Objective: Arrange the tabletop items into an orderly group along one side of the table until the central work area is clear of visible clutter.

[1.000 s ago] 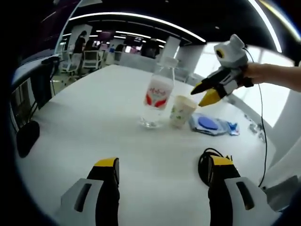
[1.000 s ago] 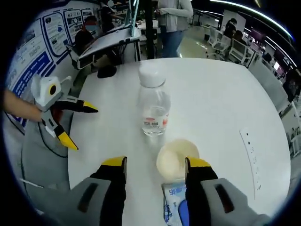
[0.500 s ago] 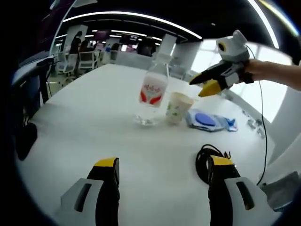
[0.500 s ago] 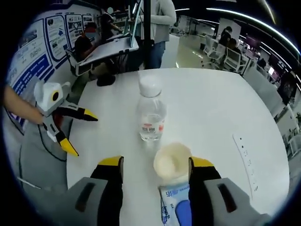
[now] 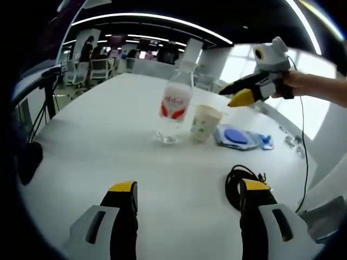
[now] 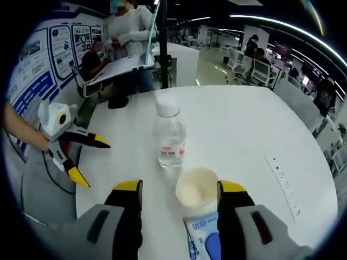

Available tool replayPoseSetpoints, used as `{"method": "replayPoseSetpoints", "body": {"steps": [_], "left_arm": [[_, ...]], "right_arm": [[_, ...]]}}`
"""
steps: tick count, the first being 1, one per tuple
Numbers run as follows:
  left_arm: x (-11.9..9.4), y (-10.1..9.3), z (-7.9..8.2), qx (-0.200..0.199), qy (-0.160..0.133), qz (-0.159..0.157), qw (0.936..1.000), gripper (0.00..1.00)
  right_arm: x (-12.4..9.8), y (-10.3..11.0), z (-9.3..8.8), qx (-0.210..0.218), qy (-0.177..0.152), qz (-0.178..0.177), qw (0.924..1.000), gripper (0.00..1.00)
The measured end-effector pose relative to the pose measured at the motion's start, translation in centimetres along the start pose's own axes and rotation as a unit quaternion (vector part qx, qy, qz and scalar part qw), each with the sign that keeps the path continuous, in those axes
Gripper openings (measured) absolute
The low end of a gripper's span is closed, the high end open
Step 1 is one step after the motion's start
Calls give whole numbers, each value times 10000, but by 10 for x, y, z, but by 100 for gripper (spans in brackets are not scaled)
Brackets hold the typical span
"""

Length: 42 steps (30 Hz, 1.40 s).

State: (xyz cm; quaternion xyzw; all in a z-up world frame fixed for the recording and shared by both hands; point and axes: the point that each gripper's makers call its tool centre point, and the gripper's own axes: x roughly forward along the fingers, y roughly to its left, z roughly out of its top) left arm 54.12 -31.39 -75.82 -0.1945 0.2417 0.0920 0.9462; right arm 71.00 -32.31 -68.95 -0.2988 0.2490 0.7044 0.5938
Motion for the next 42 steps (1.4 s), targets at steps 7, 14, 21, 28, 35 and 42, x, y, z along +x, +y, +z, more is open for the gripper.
{"method": "replayPoseSetpoints", "body": {"steps": [7, 14, 21, 28, 35, 42], "left_arm": [[1, 1, -1, -13, 19, -1, 10000, 73], [0, 1, -3, -8, 48, 0, 10000, 73], [0, 3, -2, -28, 39, 27, 10000, 73], [-1, 5, -2, -45, 55, 75, 9999, 73], [-1, 6, -2, -71, 39, 81, 9999, 73], [-1, 8, 0, -124, -14, 100, 9999, 73]], "right_arm": [[2, 6, 17, 424, -826, -164, 9955, 52], [5, 12, 32, 419, -1299, -265, 9903, 52], [10, 13, 46, 555, -1629, -286, 9847, 51], [21, 18, 55, 680, -1800, -355, 9807, 50], [27, 23, 69, 532, -1991, -358, 9779, 50], [33, 22, 79, 595, -2144, -353, 9743, 48]]}}
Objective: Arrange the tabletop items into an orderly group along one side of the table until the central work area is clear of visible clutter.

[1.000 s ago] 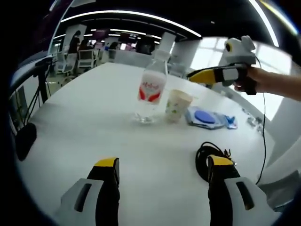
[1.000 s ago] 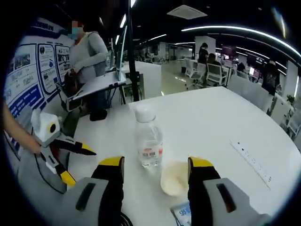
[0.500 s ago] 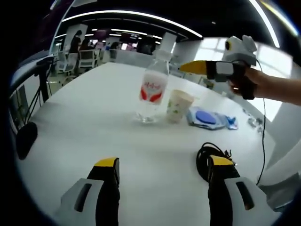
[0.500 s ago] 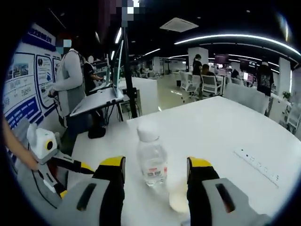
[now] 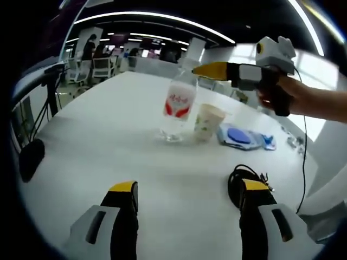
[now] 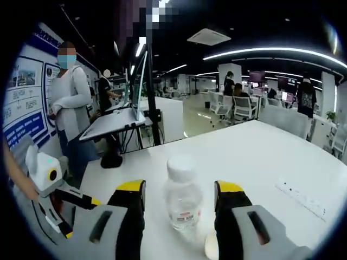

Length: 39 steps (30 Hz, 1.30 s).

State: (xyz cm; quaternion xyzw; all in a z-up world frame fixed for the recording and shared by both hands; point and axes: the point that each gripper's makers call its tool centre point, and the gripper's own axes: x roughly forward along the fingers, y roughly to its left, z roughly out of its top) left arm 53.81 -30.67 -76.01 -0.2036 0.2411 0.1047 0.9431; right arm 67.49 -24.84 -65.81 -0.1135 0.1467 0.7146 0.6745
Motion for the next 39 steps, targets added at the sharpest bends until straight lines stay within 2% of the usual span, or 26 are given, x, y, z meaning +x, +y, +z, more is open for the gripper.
{"method": "replayPoseSetpoints", "body": {"steps": [17, 23, 29, 39], "left_arm": [[1, 4, 0, -30, -5, 43, 10000, 72], [1, 5, -1, -17, 18, 64, 10000, 72], [1, 6, -2, -9, 32, 76, 10000, 71], [0, 6, -2, -12, 44, 74, 10000, 71]], "right_arm": [[17, -5, 3, 139, -156, -16, 9998, 44], [22, -1, 6, 17, -228, 67, 9997, 36], [23, -3, 4, -85, -224, 78, 9997, 22], [23, -2, 5, -244, -246, 227, 9991, 20]]}}
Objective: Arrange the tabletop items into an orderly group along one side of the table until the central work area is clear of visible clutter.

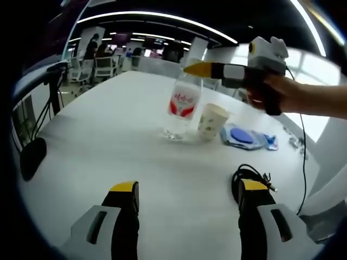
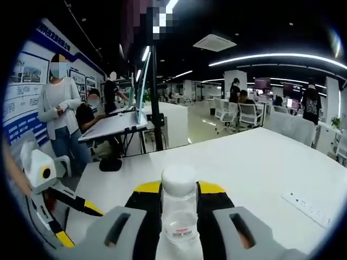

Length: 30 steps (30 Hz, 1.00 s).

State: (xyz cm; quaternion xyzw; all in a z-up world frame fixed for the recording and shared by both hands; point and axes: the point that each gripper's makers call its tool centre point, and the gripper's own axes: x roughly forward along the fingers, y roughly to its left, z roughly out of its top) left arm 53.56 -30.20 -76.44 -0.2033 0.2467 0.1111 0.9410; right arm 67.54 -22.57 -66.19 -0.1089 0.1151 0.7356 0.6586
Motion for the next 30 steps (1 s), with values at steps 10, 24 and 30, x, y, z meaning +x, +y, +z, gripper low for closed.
{"method": "replayPoseSetpoints", "body": {"steps": [10, 24, 30], "left_arm": [[-1, -1, 1, 10, -11, -1, 10000, 71], [1, -1, -3, 48, 65, -19, 10000, 71], [1, -1, -3, 53, 63, -13, 10000, 71]], "right_arm": [[-4, -8, 1, 49, -28, -22, 10000, 19], [-11, -19, 1, -62, -43, -12, 10000, 18], [-12, -32, 7, -37, -124, -138, 9998, 18]]}}
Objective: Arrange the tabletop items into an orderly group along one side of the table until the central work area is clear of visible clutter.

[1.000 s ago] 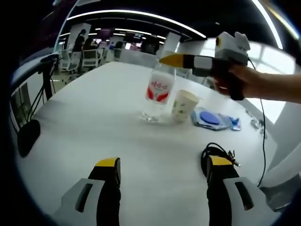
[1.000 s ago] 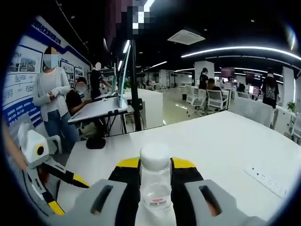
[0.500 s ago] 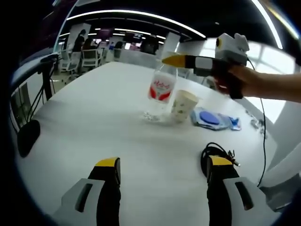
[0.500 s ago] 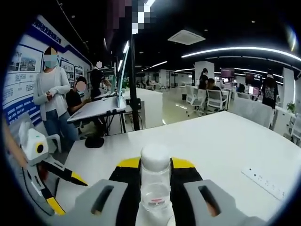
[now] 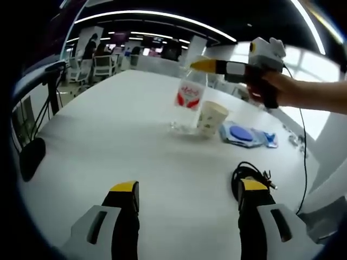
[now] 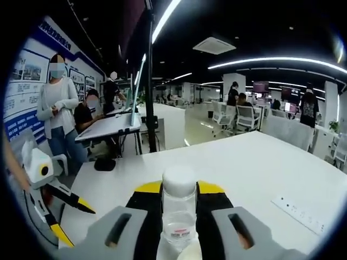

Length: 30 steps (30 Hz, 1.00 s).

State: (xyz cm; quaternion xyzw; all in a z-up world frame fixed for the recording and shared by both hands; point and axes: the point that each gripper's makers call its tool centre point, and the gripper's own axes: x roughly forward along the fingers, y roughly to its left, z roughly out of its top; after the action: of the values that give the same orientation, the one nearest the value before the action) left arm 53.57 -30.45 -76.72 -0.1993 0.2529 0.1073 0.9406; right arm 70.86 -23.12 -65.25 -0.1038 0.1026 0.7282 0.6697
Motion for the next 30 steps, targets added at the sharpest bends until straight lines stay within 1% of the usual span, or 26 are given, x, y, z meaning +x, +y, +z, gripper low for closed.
{"method": "replayPoseSetpoints", "body": {"steps": [4, 8, 13, 18, 27, 30], "left_arm": [[0, 0, -1, -2, 7, 1, 10000, 71], [0, 1, -1, -15, 15, 12, 10000, 70], [0, 1, -1, -20, 21, 13, 10000, 70], [1, 1, -2, -10, 37, 10, 10000, 70], [2, 1, -3, -16, 59, 13, 10000, 70], [1, 1, -3, -14, 66, 20, 10000, 70]], "right_arm": [[0, -3, 4, 3, -34, -36, 10000, 18], [2, -8, 3, -97, -8, -41, 9999, 18], [0, -10, 3, -94, 32, -50, 9999, 19], [0, -9, 0, -160, 80, -29, 9998, 19], [1, -12, -9, -108, 164, -15, 9998, 19], [1, -12, -8, -109, 130, 11, 9999, 19]]}}
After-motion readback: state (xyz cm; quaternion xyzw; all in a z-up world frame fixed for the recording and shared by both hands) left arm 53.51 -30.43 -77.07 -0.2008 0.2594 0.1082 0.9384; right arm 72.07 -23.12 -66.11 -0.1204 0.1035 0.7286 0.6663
